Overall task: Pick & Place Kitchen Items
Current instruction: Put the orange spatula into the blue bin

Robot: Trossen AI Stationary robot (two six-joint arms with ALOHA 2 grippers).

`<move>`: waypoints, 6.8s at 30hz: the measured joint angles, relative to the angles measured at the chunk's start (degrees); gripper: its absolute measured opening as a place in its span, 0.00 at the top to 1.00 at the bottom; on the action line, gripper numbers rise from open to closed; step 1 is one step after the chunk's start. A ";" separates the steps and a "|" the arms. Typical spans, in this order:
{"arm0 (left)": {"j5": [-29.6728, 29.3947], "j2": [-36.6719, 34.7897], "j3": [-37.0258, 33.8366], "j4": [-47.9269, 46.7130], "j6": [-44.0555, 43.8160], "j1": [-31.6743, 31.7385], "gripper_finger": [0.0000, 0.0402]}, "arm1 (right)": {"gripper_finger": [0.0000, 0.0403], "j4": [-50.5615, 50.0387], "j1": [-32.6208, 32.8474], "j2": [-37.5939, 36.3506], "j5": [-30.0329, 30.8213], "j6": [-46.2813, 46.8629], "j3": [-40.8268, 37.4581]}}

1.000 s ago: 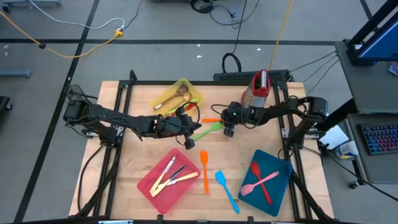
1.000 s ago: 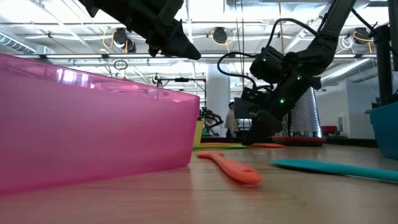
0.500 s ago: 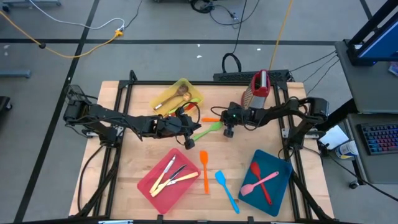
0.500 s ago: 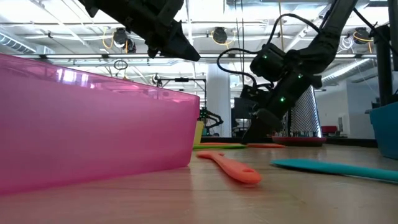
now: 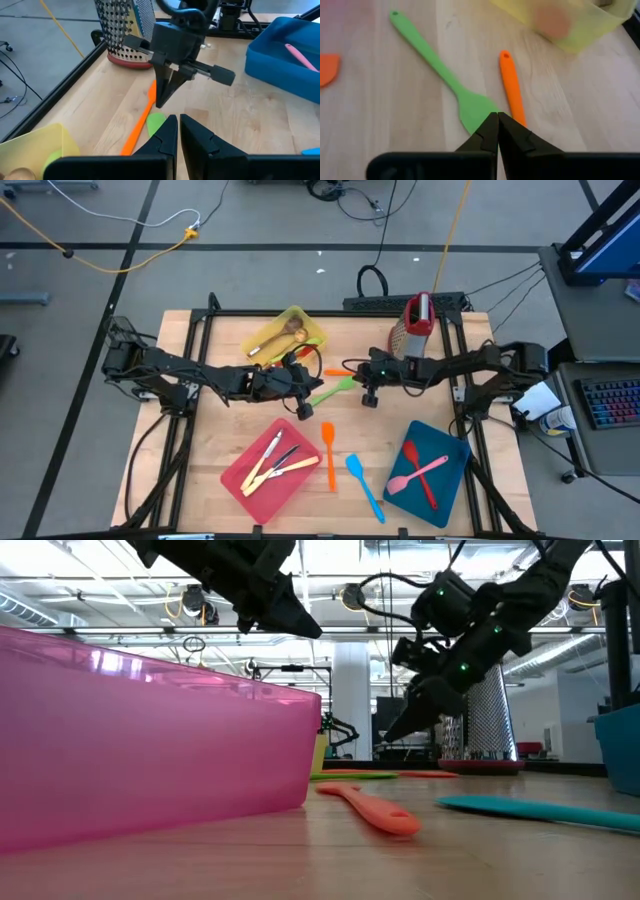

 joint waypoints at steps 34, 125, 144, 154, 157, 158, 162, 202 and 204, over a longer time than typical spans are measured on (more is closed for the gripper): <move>0.02 0.00 0.00 -1.14 -2.54 0.04 0.94 | 0.68 14.33 -5.10 5.74 -3.08 1.57 -7.23; 0.01 0.00 0.00 -1.19 -3.24 0.33 0.94 | 0.92 41.84 -7.67 21.05 -9.45 6.26 -9.94; 0.02 0.00 -0.01 -1.20 -3.10 0.33 0.94 | 0.91 16.78 5.31 -2.57 -10.99 1.74 -9.87; 0.00 0.00 0.00 -1.20 -3.16 0.33 0.94 | 0.91 8.68 11.82 -18.13 -27.76 1.33 -9.76; 0.00 0.00 0.00 -1.20 -3.29 0.33 0.94 | 0.90 4.28 14.18 -21.41 -29.21 1.32 -9.76; 0.02 0.00 -0.01 -1.20 -3.47 0.32 0.94 | 0.90 2.32 14.95 -22.28 -29.27 1.37 -9.76; 0.02 0.00 -0.01 -1.20 -3.94 0.33 0.94 | 0.90 -3.72 18.31 -24.76 -32.53 1.39 -9.76; -0.11 0.00 -0.02 6.96 -12.12 0.33 0.94 | 0.83 23.25 35.19 -25.70 -38.90 2.88 -32.17; -0.11 0.00 -0.02 7.46 -12.14 0.31 0.94 | 0.81 24.11 35.19 -25.67 -38.91 3.01 -32.34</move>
